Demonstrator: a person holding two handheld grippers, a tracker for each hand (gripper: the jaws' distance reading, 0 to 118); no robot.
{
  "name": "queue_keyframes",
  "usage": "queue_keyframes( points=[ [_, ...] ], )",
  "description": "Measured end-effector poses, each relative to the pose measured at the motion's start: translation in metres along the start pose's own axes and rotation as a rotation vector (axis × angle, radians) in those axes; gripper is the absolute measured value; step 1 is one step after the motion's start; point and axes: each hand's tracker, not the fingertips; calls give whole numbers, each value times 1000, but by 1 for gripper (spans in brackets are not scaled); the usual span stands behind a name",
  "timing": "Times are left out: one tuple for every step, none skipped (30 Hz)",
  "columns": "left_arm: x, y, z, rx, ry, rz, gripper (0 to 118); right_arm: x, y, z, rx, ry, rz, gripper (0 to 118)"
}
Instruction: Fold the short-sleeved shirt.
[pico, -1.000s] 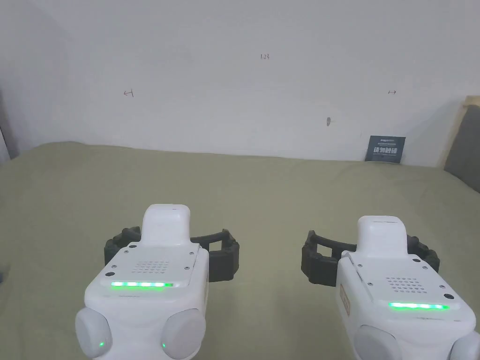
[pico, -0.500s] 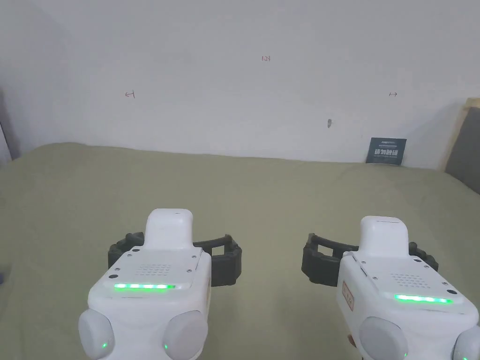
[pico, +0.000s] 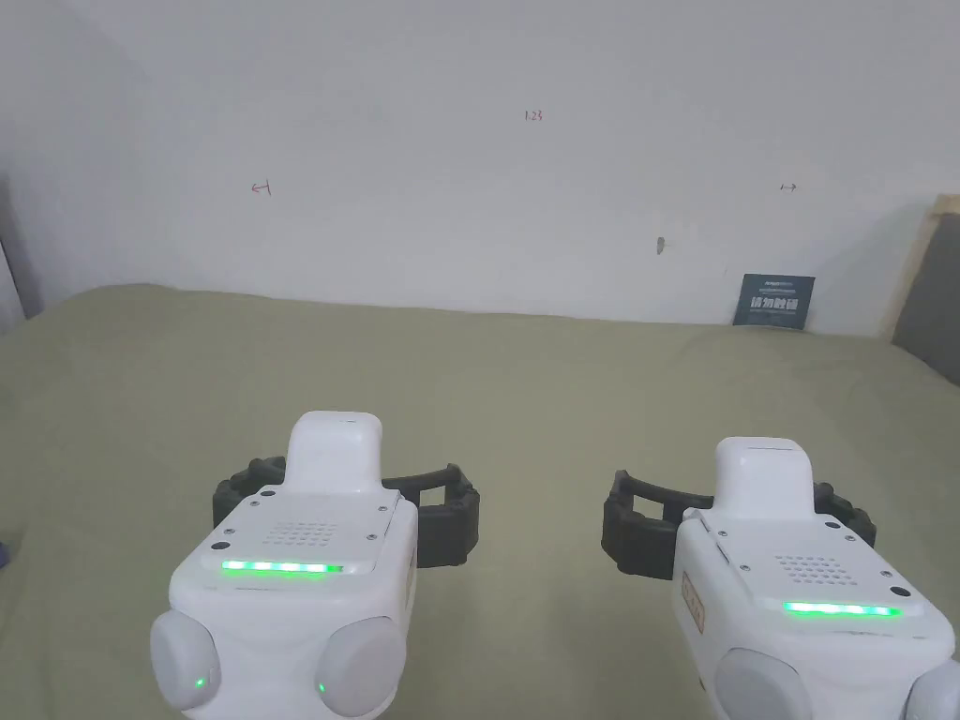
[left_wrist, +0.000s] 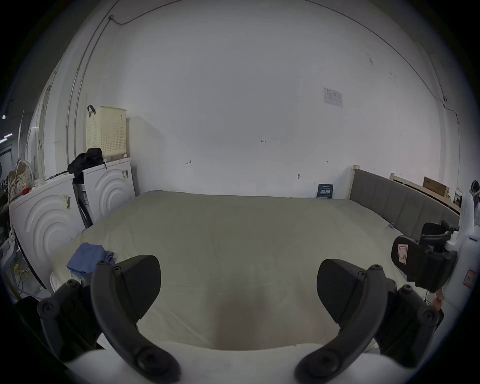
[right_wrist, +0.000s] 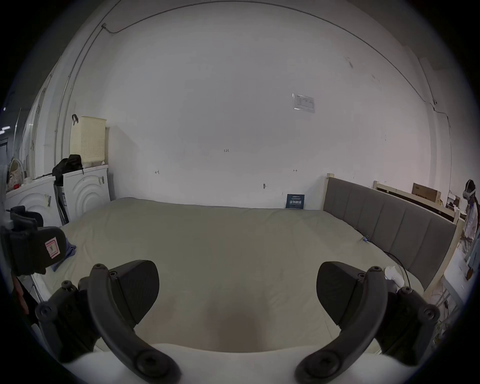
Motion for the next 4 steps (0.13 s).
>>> queue_keyframes(
  points=[
    [1, -1, 0, 2, 1, -1, 118, -1, 0, 0, 1, -1, 8, 118],
    [1, -1, 0, 1, 1, -2, 118, -1, -1, 0, 4, 0, 12, 118],
    [1, -1, 0, -2, 1, -3, 118, -1, -1, 1, 6, -1, 14, 118],
    [1, -2, 0, -4, 0, -3, 118, -2, -1, 1, 8, -2, 16, 118]
  ],
)
